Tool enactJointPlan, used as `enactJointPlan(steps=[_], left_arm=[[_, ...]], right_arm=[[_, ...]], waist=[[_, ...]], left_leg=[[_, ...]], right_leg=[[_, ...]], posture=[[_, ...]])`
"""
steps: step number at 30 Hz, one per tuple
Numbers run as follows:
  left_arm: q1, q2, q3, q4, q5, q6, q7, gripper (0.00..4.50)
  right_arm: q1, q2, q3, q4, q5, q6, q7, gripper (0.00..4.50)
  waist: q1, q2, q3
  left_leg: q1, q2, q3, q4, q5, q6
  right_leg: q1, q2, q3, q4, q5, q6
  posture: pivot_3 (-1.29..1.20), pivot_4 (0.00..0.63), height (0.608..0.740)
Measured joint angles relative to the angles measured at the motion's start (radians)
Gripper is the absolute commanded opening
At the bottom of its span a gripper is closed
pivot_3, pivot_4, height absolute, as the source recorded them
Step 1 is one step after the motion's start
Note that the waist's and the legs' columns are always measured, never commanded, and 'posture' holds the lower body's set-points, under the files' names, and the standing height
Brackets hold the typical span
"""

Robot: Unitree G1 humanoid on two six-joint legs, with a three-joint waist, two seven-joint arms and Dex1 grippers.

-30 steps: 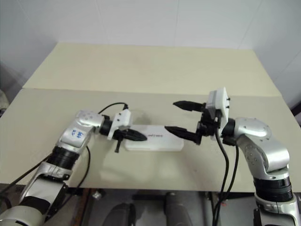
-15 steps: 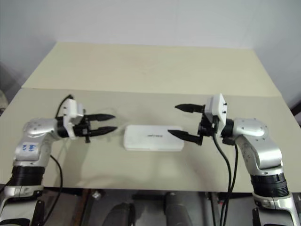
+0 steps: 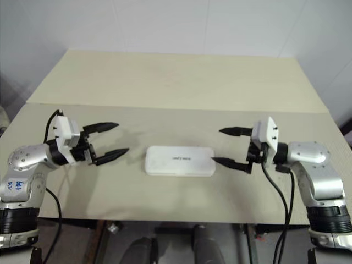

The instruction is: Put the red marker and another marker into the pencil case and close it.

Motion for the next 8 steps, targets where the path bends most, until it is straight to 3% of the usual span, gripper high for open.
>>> enactJointPlan(steps=[8], left_arm=[[0.0,0.05,-0.002,0.017,0.0,-0.008,-0.008,4.48]], right_arm=[[0.022,-0.055,-0.038,0.014,0.001,-0.003,0.036,4.5]], waist=[[-0.001,0.0,0.0]], left_leg=[[0.001,0.0,0.0,0.0,0.0,0.0]], right_leg=[[0.0,0.0,0.0,0.0,0.0,-0.001]], posture=[[0.0,0.15,0.74]])
